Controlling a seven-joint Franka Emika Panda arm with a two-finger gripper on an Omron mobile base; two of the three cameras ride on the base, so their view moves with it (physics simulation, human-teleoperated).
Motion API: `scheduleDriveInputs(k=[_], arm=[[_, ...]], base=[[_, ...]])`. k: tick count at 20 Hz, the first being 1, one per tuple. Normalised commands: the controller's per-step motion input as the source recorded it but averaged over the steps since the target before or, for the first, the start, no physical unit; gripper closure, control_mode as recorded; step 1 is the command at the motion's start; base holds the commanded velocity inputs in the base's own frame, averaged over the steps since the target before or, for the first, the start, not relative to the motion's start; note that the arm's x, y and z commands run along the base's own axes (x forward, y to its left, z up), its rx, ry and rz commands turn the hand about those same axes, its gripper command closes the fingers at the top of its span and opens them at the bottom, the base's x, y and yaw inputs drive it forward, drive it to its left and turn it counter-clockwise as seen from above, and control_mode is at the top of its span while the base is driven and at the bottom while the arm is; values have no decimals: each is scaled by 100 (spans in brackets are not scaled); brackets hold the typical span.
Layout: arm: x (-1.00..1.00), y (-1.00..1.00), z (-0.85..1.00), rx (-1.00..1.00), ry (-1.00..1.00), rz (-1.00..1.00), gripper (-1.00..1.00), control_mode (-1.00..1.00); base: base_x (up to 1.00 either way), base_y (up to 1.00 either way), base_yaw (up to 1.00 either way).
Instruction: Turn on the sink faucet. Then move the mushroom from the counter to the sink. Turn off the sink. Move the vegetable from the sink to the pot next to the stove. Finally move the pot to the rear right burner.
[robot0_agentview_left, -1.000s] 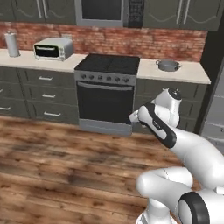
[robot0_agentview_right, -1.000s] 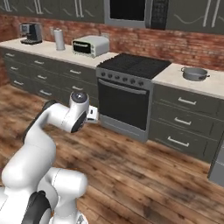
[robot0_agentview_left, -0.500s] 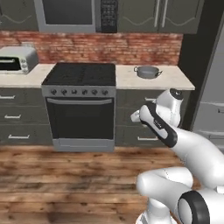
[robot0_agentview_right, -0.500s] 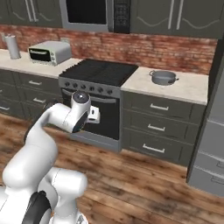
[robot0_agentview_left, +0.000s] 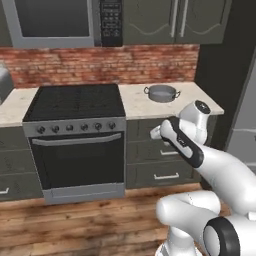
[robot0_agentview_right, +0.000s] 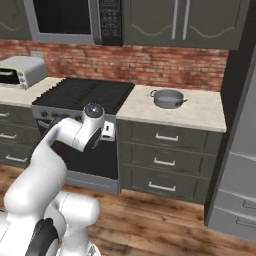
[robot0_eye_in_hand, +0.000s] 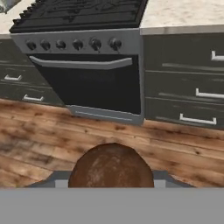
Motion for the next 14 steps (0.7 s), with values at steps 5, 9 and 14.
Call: scheduleDriveInputs(k=[5, 9, 14], arm=[[0, 0, 0, 0, 0, 0, 100, 100], [0, 0, 0, 0, 0, 0, 100, 100], [0, 0, 0, 0, 0, 0, 100, 100]], base=[[83, 66, -19], [83, 50, -11], [73, 12, -9]])
